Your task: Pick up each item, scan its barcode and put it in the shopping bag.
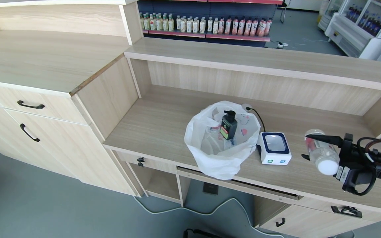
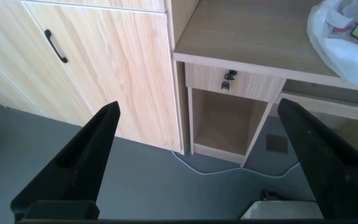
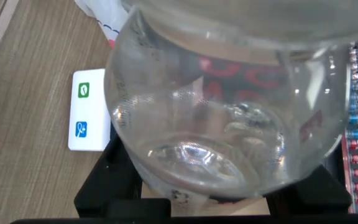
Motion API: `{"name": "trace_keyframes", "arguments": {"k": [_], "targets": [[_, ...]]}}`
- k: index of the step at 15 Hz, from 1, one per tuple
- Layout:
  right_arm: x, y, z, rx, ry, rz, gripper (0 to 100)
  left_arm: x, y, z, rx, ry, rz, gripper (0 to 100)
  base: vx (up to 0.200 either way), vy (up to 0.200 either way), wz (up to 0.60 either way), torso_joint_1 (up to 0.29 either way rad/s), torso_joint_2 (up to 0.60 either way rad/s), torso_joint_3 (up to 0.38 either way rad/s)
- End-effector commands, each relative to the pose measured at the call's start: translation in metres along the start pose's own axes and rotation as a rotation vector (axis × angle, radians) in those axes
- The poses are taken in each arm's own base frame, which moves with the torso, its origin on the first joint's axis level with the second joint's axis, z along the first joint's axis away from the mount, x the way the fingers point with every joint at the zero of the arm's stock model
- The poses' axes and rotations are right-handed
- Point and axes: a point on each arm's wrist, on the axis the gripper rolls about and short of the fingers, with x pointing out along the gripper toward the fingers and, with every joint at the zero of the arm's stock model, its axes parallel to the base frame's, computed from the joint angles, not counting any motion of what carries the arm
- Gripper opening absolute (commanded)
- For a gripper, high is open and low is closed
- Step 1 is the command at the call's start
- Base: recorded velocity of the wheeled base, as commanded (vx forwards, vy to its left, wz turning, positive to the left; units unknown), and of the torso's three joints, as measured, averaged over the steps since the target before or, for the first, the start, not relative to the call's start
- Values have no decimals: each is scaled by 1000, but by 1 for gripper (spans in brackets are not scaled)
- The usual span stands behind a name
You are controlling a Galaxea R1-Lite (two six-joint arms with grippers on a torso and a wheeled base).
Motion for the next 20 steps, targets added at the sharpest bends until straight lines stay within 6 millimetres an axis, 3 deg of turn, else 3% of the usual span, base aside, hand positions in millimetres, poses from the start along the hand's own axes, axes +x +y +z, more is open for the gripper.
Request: {"name": "trace_keyframes", "arguments": {"k": [1, 14, 20], "targets": [[2, 4, -3, 10, 0, 6, 0, 0, 0, 0, 0, 1, 1, 100, 0, 0, 0, 0, 0, 0], [16, 9, -20, -5, -7, -15, 0, 0, 0, 0, 0, 0, 1, 100, 0, 0, 0, 0, 0, 0], [44, 9, -14, 4, -86, -48, 0, 0, 0, 0, 0, -2, 1, 100, 0, 0, 0, 0, 0, 0]]}}
